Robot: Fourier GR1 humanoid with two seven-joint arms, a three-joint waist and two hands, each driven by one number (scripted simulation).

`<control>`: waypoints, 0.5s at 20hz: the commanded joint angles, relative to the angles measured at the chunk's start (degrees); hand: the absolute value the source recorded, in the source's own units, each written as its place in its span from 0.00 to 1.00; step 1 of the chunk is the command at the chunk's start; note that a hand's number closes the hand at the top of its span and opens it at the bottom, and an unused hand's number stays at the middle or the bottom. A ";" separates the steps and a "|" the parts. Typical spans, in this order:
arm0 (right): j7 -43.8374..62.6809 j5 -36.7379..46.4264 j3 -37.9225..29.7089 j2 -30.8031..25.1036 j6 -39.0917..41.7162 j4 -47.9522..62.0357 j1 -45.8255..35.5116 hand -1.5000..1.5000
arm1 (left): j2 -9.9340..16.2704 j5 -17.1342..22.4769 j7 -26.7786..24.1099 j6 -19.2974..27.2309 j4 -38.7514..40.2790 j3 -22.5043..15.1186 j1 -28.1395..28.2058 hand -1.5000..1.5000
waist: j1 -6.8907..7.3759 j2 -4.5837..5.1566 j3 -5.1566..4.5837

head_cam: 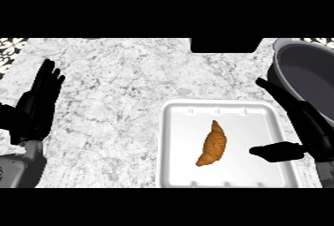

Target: Pick the croissant from the tray and place it in the pot

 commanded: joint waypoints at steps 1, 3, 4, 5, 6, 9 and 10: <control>12.96 2.23 7.56 -0.46 8.95 -0.37 -4.56 0.00 | -1.71 -2.01 -0.05 0.95 -0.17 -2.37 -1.00 0.50 | 1.13 0.25 -0.06; 18.04 2.24 9.50 -1.37 13.81 -1.18 -6.59 0.00 | -0.16 -0.09 -0.43 -1.43 -0.32 -0.41 0.10 0.50 | 1.41 0.17 -0.07; 21.04 3.18 11.48 0.31 14.94 -0.21 -8.36 0.00 | 0.82 0.50 3.40 -1.07 -1.68 0.07 -2.02 0.50 | 1.63 0.15 0.00; 23.54 2.10 11.99 -0.57 18.37 -1.54 -9.45 0.00 | -0.14 -0.67 0.39 -0.79 0.11 -0.20 -0.69 0.50 | 1.19 0.17 -0.04; 26.73 3.04 14.63 2.57 18.88 -0.30 -10.91 0.00 | -0.17 -0.48 2.38 -0.34 -1.02 -0.29 -2.36 0.50 | 1.38 0.19 0.00; 33.16 -0.23 15.00 5.54 25.10 1.57 -15.22 0.00 | 0.10 -0.12 1.47 -1.75 0.88 0.91 -2.22 0.50 | 0.77 0.23 0.05; 37.76 0.95 17.66 8.85 24.64 -0.30 -14.88 0.00 | -0.13 -0.03 0.60 -1.46 -2.03 1.13 1.27 0.50 | 1.01 0.04 0.05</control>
